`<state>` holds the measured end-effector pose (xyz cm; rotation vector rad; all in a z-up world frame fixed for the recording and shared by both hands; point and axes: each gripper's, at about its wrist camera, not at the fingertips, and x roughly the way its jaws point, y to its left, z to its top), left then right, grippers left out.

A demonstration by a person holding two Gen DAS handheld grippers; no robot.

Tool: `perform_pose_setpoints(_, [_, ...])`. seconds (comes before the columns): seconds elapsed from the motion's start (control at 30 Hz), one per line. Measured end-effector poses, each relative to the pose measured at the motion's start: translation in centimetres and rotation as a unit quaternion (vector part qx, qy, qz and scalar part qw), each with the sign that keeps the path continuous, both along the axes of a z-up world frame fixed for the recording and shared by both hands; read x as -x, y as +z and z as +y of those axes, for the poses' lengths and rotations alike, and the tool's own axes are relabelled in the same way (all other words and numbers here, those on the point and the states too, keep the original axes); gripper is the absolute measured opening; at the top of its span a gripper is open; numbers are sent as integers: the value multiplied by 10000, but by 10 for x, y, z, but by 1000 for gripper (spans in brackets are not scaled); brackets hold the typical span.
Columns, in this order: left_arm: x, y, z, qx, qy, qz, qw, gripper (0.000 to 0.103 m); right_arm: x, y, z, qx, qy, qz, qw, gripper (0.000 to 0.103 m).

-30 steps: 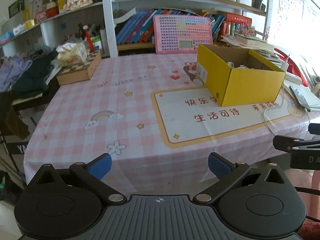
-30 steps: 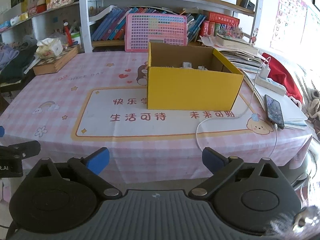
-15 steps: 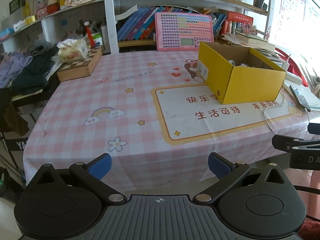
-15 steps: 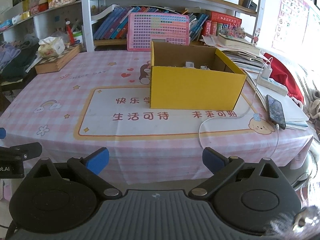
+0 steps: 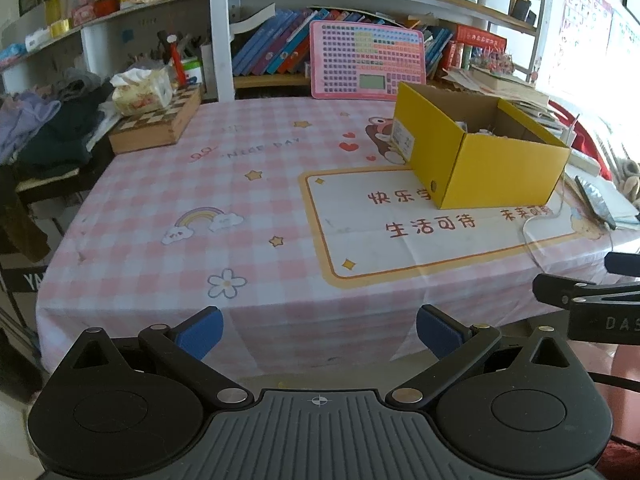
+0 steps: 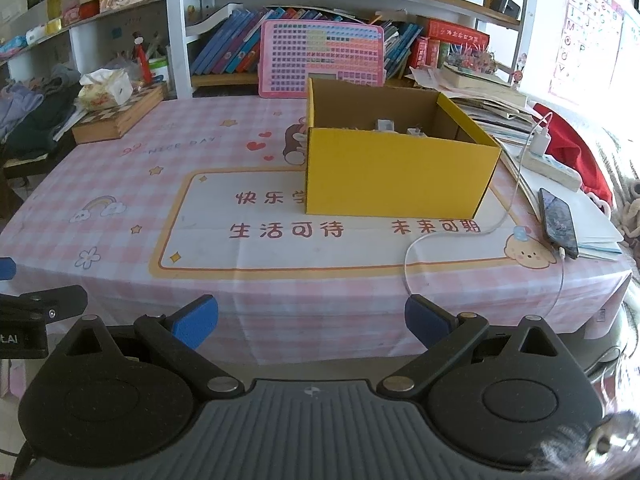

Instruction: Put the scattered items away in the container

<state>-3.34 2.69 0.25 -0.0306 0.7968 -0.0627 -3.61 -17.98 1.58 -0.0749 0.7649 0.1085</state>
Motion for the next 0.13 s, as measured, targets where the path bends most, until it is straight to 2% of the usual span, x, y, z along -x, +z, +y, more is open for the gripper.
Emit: perform_pose_setpoints(0.13, [-2, -1, 1, 58, 26, -15, 10000, 103, -3, -1, 0, 8, 18, 31, 10000, 101])
